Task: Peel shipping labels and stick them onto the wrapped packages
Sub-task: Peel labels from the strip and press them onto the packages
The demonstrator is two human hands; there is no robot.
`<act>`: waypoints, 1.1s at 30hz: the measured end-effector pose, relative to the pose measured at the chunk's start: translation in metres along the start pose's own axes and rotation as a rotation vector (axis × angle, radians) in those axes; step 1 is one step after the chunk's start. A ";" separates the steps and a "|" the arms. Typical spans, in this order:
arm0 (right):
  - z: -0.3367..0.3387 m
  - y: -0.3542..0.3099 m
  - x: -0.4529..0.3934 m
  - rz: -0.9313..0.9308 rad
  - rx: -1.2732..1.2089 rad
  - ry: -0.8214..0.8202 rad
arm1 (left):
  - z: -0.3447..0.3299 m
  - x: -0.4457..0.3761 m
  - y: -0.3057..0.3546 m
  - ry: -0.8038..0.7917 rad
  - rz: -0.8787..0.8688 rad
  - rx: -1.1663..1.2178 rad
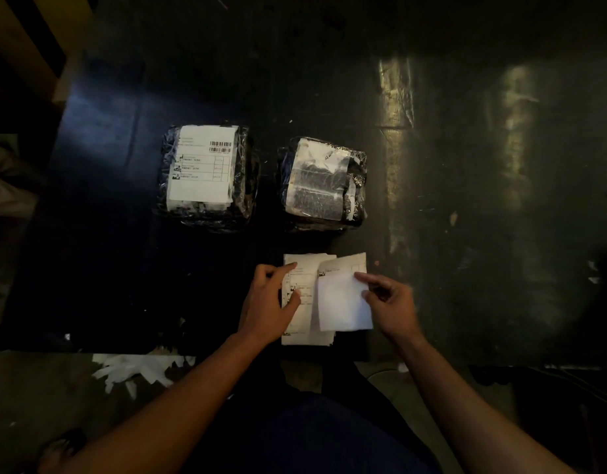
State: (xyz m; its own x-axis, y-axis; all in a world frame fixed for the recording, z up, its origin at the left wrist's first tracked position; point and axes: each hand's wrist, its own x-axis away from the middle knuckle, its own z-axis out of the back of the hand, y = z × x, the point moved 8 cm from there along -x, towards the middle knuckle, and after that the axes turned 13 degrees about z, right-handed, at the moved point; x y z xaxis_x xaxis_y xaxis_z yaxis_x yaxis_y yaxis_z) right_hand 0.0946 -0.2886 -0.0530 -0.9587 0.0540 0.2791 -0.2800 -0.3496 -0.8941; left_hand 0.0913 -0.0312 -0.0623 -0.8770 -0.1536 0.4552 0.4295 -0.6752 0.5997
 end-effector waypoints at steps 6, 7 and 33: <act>0.011 -0.056 0.019 0.126 -0.212 0.008 | 0.023 0.018 0.055 -0.185 0.072 0.495; 0.011 -0.064 0.020 0.144 -0.231 0.006 | 0.026 0.021 0.064 -0.216 0.074 0.569; 0.052 -0.249 -0.003 0.629 -0.358 0.003 | 0.152 0.057 0.173 -0.071 -0.280 0.728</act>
State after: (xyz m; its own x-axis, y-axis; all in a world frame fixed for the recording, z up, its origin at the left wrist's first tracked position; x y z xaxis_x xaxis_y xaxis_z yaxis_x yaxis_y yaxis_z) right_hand 0.1692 -0.2505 0.1869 -0.9435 -0.0542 -0.3269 0.3267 0.0130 -0.9450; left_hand 0.1481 -0.0473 0.1675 -0.9683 0.0156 0.2494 0.2487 -0.0353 0.9679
